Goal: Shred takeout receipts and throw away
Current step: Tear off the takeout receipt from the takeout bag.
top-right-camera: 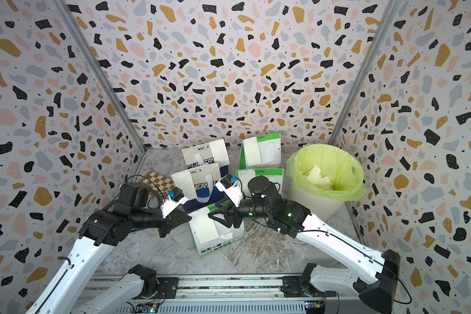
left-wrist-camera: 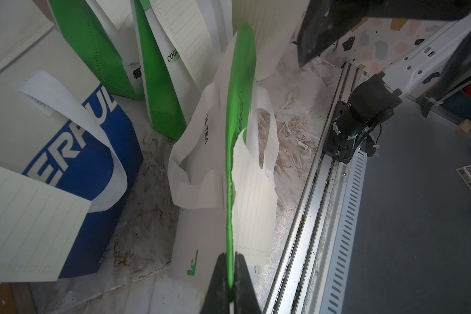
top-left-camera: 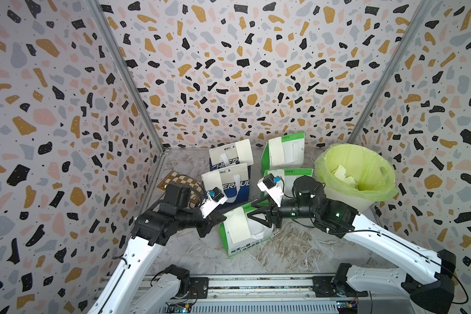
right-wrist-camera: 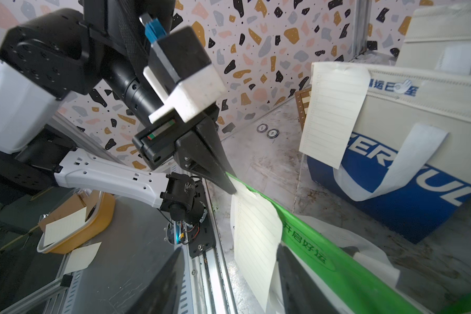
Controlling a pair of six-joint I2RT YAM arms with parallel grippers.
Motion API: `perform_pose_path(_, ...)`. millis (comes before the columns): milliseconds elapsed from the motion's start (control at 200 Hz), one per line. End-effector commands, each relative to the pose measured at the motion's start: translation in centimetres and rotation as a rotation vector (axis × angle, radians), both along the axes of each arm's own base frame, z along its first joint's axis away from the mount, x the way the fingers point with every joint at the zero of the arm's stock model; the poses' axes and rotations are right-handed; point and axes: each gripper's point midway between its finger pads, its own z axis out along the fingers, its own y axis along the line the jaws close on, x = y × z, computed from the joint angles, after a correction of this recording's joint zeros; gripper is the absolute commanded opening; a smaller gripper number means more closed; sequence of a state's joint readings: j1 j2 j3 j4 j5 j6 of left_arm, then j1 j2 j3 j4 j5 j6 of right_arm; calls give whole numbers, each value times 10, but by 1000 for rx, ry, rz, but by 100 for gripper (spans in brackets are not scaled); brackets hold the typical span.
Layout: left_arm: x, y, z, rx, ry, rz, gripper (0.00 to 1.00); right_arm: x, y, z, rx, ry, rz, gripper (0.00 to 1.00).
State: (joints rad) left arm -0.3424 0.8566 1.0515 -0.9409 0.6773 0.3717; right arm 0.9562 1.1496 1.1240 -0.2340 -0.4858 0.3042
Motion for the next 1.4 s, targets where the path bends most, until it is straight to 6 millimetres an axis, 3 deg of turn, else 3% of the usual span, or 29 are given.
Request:
perform_pose_path(0,-2,-5,3,-37,-4,-18,0,-6,3,-23,-37,34,36,56)
perform_pose_path(370,-10,-7,-1,-61,-43,-57,0,8,21,-42,-42,36,26,55)
perform_pose_path(736,-10,-8,-8,-55,-45,-75,0,11,46,-34,7,56,85,47)
perform_pose_path(1061,-12,-8,-12,-52,-45,-79,0,18,57,-27,21,55,69,37)
perform_pose_path(1392,-11,-7,-13,-48,-49,-73,0,7,71,-21,18,56,104,28)
